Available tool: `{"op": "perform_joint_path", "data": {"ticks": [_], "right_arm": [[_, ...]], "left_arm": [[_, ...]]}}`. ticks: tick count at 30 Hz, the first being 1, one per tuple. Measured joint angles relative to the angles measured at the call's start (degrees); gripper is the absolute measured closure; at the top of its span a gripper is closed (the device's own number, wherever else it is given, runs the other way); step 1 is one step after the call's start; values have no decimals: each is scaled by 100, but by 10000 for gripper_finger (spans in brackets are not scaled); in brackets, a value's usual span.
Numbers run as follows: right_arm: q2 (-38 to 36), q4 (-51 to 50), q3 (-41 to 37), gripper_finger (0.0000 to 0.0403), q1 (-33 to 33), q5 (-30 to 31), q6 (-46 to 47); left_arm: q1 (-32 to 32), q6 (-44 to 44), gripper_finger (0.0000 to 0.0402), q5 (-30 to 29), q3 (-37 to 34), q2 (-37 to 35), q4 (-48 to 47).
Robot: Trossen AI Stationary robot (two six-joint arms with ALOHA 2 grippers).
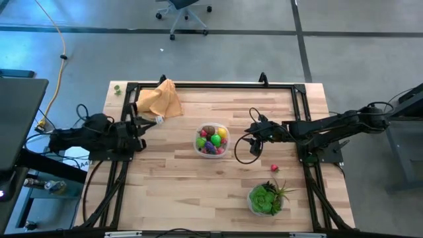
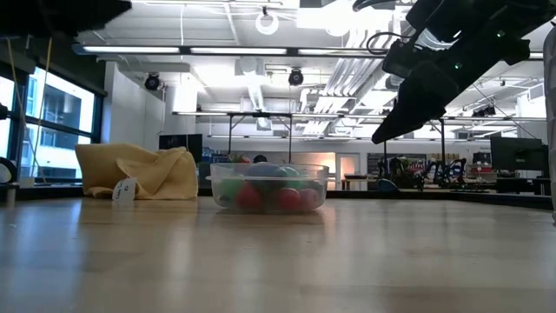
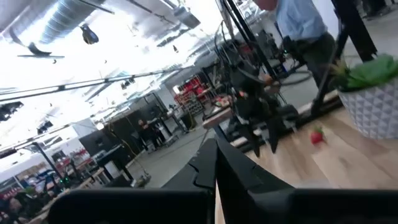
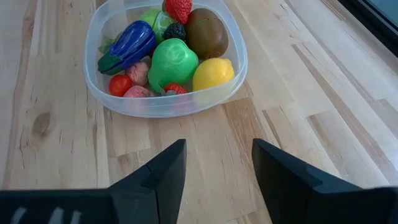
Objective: Pick and placing Produce into tupperware
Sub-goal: Put the strawberry into the transparent bin
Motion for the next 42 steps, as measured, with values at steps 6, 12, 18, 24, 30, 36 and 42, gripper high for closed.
{"op": "perform_joint_path", "data": {"ticks": [6,12,18,24,30,36,42], "right_arm": [[0,0,0,227,1,-1,-1],[0,-2,0,227,1,-1,-2],[0,-2,0,227,1,1,-2],[0,-2,0,227,1,-1,0],[0,-2,0,227,1,-1,-1],[0,0,0,227,-1,0,-2],[0,0,0,227,-1,-1,-1]], "left_arm": [[0,-8,401,92,-442,24,556],[-2,-149,401,247,-886,30,1043],[-2,-290,401,271,-1186,28,1143],[0,-300,401,302,-1236,26,1071],[0,-411,401,39,-1236,25,734],[0,-452,401,35,-1234,28,468],[0,-453,401,22,-1234,28,325]]}}
